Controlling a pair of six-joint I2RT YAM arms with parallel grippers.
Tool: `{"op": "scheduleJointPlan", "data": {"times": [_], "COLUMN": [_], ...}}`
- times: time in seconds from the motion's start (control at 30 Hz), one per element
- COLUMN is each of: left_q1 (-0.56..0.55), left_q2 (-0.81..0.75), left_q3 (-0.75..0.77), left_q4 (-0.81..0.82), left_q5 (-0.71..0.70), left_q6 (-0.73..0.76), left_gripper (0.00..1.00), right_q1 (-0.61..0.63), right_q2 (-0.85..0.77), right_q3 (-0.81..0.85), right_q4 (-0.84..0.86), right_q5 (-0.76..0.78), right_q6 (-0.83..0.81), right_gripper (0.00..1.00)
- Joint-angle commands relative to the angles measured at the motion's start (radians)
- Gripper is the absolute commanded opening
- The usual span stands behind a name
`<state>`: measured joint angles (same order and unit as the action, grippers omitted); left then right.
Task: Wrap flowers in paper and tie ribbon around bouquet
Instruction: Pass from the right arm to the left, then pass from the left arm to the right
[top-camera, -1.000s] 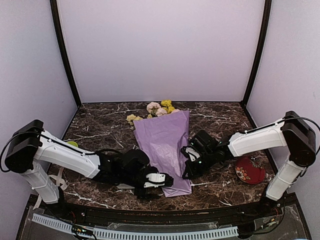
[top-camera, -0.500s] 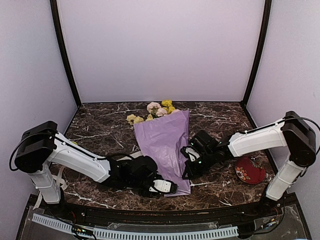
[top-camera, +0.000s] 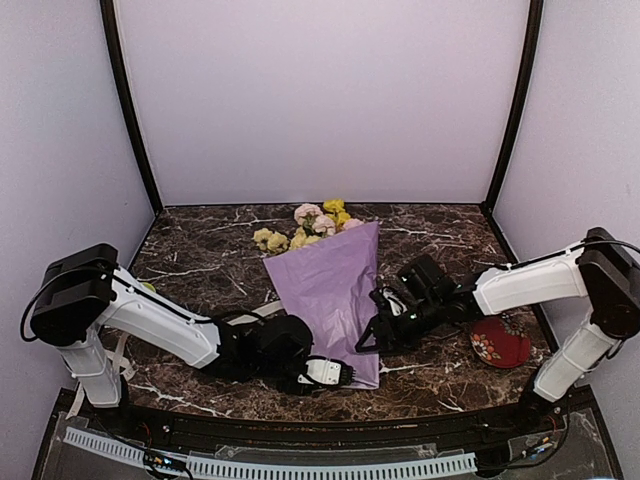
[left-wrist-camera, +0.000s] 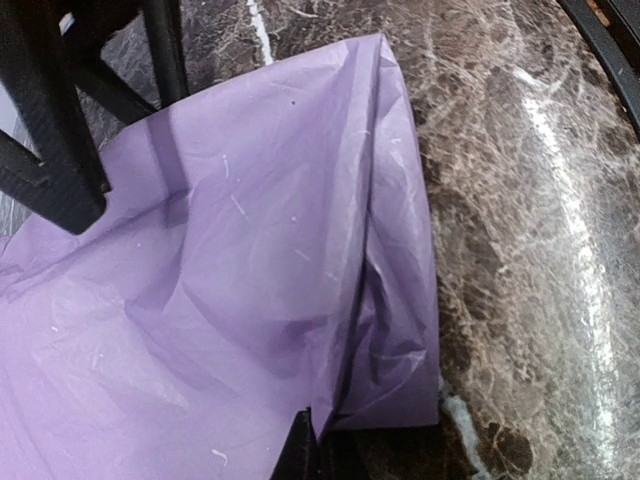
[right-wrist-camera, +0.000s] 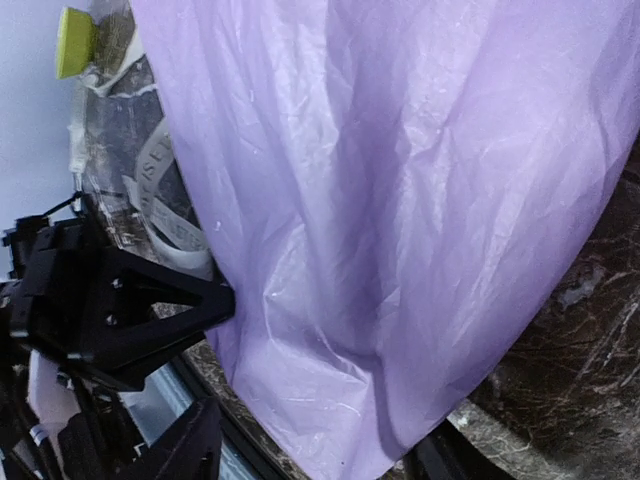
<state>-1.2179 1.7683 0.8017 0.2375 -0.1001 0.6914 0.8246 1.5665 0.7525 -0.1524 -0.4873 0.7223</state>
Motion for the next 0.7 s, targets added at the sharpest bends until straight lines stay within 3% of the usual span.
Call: {"op": "scheduleJointPlan", "data": {"times": [0.0, 0.37, 0.5, 0.67], "left_q1": [0.000, 0.007, 0.017, 0.021], "left_q2": [-0.045, -0.098, -0.101, -0.091], "left_q3": [-0.047, -0.124, -0.127, -0.127], "left_q4": [0.103, 0.276, 0.300, 0.314], "left_q5": [-0.015, 0.023, 0.035, 0.053], "left_q6": [-0.051, -0.151, -0.156, -0.167], "left_gripper": [0.00, 0.00, 0.00, 0.00], "right_q1": [-0.067, -0.079, -0.078, -0.067], "right_q2": [-0.011, 0.123, 0.162, 0.183], "right_q3": [-0.139, -0.218, -0.254, -0.221], "right_q4": [0.303, 0.667, 0.890, 0.895], "right_q5": [-0.243, -0.345, -0.353, -0.339], "right_q6": [0.232, 0.502, 0.639, 0.644], "right_gripper": [0.67, 0.75, 0.73, 0.66]}}
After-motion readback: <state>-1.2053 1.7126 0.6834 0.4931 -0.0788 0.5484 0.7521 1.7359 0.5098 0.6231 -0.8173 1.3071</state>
